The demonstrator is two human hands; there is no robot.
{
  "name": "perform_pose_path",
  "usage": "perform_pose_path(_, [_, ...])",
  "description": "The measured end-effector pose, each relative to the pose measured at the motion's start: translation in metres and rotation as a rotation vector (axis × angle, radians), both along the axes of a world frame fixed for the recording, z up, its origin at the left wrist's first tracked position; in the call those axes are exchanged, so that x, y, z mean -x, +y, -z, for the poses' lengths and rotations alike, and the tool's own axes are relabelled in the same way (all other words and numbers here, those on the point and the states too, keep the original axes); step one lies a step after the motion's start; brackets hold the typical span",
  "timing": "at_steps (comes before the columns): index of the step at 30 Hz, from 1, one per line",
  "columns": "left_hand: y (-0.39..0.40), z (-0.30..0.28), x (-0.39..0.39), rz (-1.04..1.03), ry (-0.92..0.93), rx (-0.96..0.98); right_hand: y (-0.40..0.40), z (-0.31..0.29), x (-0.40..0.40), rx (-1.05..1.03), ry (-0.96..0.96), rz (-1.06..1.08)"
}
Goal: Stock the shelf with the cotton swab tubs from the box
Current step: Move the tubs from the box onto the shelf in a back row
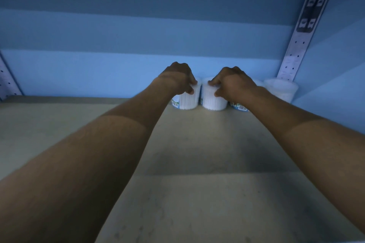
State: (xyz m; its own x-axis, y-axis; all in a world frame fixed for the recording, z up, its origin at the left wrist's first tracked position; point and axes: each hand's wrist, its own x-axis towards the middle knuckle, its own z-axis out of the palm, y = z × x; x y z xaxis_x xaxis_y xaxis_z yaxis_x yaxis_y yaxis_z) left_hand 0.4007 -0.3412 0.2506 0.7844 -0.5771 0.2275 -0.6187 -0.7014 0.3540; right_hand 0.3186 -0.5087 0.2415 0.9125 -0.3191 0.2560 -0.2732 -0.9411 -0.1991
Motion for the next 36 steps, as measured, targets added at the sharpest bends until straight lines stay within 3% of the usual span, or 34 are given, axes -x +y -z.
perform_pose_path(6, [0.004, 0.002, 0.001, 0.028, 0.002, 0.003, -0.002, 0.003, 0.0, -0.068, 0.008, -0.029])
perform_pose_path(10, [0.011, 0.002, 0.014, 0.057, -0.011, -0.13, 0.001, -0.004, 0.01, -0.146, 0.05, -0.045])
perform_pose_path(17, [0.046, -0.004, 0.043, 0.056, 0.032, -0.165, 0.024, -0.014, 0.046, -0.106, 0.062, -0.062])
perform_pose_path(36, [0.21, -0.006, 0.184, 0.024, -0.04, -0.239, 0.195, 0.017, 0.181, -0.221, 0.051, -0.264])
